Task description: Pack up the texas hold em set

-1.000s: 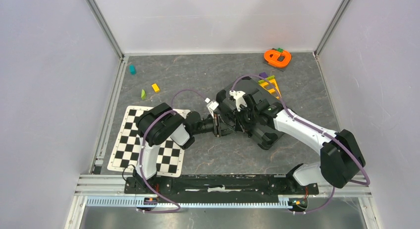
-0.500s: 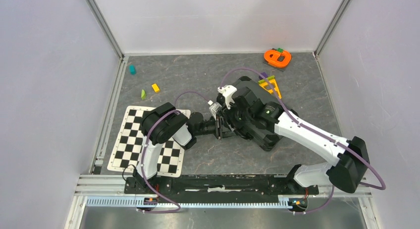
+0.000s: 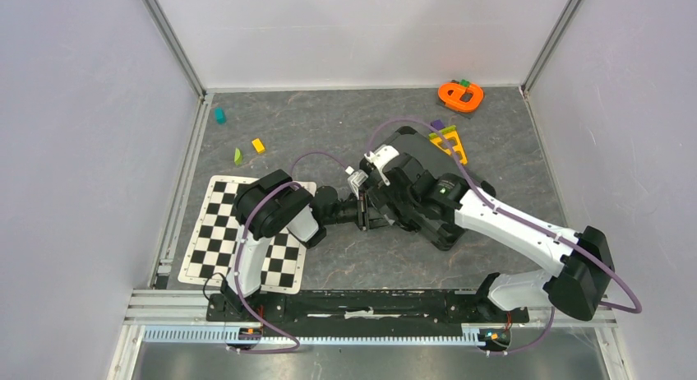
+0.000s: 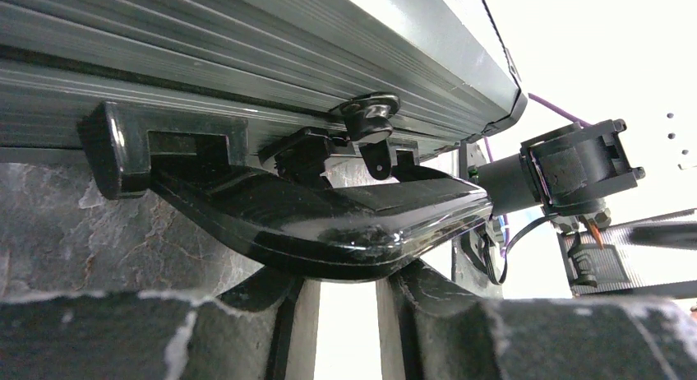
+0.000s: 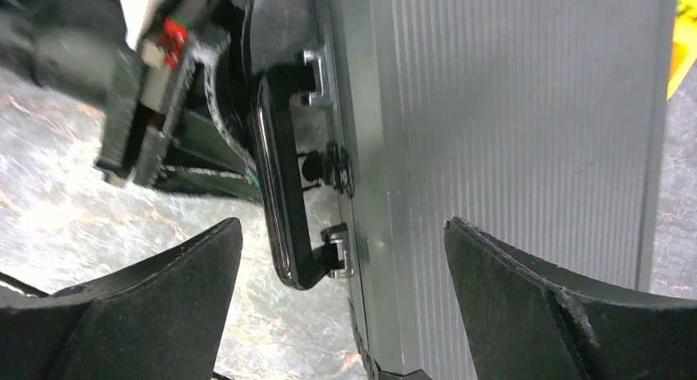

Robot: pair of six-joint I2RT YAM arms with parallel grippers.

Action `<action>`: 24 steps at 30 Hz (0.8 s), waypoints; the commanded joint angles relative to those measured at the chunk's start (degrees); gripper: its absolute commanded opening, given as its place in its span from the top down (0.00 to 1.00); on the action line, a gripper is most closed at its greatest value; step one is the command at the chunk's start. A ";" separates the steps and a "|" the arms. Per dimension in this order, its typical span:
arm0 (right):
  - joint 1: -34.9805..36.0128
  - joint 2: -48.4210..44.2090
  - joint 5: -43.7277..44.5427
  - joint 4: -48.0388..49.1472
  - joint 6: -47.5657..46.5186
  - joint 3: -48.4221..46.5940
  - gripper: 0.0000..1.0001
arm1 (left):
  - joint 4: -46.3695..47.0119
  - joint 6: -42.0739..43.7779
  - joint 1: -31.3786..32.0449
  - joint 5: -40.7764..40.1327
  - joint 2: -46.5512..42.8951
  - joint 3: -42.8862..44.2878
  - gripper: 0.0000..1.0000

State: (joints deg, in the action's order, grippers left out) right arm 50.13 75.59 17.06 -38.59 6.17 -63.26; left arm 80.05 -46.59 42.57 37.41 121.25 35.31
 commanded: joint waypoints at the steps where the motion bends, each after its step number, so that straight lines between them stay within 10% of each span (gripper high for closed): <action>1: 0.19 -0.37 -0.38 1.21 -3.25 4.70 0.02 | 9.10 -0.16 0.76 -0.08 -1.80 3.37 0.71; 11: 0.06 3.05 4.61 2.05 -1.11 11.06 0.04 | 8.91 -2.99 0.76 -3.99 -4.24 2.73 0.70; 17: -3.29 3.34 6.36 3.13 0.71 10.87 0.69 | 7.14 -2.29 0.76 -5.67 -5.02 2.47 0.70; 24: -6.38 2.30 2.66 5.41 0.48 12.93 0.80 | 7.24 -1.31 0.85 -6.38 -5.29 1.96 0.50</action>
State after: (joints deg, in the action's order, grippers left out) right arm 47.16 76.49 18.26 -34.06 6.24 -53.63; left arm 80.71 -49.12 43.05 33.01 120.25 35.77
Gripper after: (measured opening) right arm 0.217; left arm 0.456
